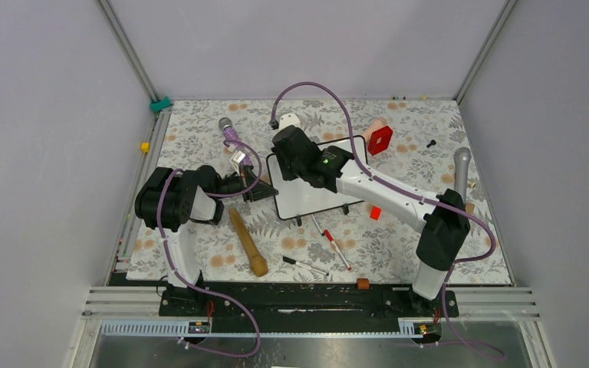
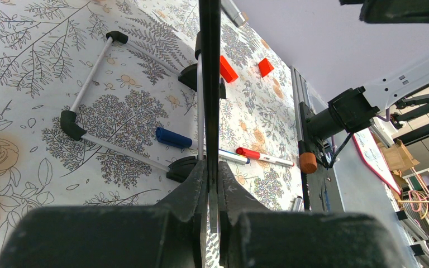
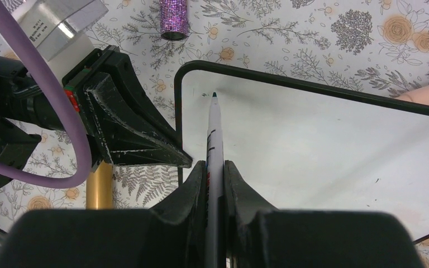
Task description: Write a sentence on the whiteboard
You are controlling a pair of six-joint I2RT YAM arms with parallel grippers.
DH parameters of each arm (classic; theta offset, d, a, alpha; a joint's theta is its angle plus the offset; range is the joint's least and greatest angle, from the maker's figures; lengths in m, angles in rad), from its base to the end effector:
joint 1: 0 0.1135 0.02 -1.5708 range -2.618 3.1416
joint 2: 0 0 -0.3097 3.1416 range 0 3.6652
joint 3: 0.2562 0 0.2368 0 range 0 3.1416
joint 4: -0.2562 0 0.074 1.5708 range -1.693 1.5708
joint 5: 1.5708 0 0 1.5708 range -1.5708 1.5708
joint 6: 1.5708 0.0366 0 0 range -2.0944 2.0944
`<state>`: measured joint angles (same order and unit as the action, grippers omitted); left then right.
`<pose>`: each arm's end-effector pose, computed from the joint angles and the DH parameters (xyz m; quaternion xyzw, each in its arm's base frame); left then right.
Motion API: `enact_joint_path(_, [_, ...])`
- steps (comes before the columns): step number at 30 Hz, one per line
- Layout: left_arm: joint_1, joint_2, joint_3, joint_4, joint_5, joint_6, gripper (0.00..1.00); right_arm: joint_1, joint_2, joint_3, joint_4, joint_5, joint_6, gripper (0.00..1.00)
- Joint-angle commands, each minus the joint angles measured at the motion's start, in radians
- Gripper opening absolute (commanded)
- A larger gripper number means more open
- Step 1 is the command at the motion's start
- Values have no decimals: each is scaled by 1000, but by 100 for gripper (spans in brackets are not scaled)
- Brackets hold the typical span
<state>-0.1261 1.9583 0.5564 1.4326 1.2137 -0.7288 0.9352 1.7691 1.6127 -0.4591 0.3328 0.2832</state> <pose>0.3146 -0.0744 0.1872 0.2212 0.6676 -0.6058 0.3721 0.2502 0.3191 0.3780 -0.2083 0.8541 0.1388 0.4560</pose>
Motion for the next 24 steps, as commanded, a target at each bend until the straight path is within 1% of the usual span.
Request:
enact_joint_path(1, [0, -26, -5, 43, 11, 40, 0, 11, -18, 53, 22, 34, -19, 0])
enact_joint_path(24, [0, -27, -4, 43, 13, 39, 0, 12, 23, 68, 0, 52, -22, 0])
